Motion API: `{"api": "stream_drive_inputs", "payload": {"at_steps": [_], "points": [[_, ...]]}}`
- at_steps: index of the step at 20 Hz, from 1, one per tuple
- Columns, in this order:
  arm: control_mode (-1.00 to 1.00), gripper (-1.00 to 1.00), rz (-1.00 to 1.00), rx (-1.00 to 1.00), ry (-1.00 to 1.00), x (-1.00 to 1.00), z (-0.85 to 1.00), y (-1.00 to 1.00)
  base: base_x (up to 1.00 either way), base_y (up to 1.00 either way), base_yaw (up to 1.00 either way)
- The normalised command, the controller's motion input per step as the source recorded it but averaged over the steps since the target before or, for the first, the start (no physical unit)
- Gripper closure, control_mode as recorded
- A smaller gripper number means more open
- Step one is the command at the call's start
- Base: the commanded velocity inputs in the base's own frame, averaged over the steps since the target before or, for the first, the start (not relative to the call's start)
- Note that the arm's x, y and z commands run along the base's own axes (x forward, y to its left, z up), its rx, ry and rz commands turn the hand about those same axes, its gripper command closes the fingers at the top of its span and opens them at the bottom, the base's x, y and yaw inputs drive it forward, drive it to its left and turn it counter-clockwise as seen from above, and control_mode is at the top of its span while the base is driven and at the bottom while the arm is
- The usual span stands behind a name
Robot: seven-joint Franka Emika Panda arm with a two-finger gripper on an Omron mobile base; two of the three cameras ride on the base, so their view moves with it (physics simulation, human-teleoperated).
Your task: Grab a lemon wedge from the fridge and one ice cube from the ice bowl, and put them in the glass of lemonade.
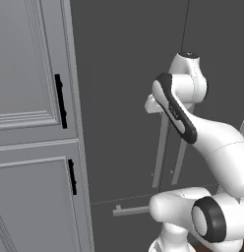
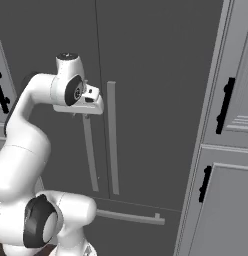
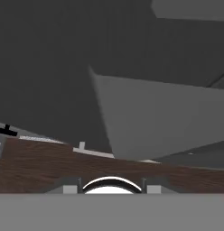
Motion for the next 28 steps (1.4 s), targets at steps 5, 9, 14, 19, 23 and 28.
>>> {"api": "stream_drive_inputs", "payload": {"at_steps": [5, 9, 14, 19, 23, 28], "points": [[-1.00, -1.00, 0.01, 0.01, 0.03, -0.11, -0.04, -0.02, 0.00, 0.00, 0.00], [-1.00, -1.00, -0.23, 0.02, -0.04, -0.73, -0.04, -0.30, 0.00, 0.00, 0.00], [-1.00, -1.00, -0.09, 0.00, -0.04, -0.48, 0.00, -0.12, 0.00, 0.00, 0.00], [1.00, -1.00, 0.00, 0.00, 0.00, -0.02, 0.00, 0.00, -0.18, -0.16, -0.03], [1.00, -1.00, 0.00, 0.00, 0.00, 0.00, 0.00, 0.00, -0.64, -0.94, -0.09], [1.00, -1.00, 0.00, 0.00, 0.00, 0.00, 0.00, 0.00, -0.46, -0.45, 0.06]]}}
